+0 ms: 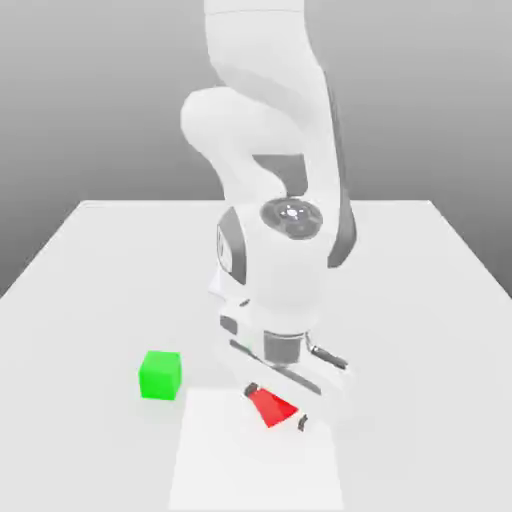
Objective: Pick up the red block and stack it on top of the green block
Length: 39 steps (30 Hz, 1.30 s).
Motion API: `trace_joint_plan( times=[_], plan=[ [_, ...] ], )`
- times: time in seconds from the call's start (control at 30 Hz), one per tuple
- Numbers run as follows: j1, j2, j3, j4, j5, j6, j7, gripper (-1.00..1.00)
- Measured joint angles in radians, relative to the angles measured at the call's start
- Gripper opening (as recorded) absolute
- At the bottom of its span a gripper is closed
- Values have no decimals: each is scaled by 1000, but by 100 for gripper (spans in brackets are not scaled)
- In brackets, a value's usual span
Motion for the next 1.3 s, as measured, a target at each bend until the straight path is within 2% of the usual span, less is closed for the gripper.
trace_joint_plan(
  times=[0.23, 0.47, 0.67, 0.87, 1.1, 1.17, 1.3],
  plan=[
    [-1, 1, 1, 0, -1, 3, 1, -100],
    [39, -22, -42, 8, -54, -94, 39, -100],
    [37, -74, -37, 5, -43, -159, 30, -100],
    [17, -151, 1, -12, 46, -192, -36, -100],
    [44, -263, 30, -47, 287, -204, -216, -100],
    [0, -319, -30, -76, 303, -224, -293, -100],
    [-105, -445, -154, -147, 274, -275, -449, -100]
  ],
)
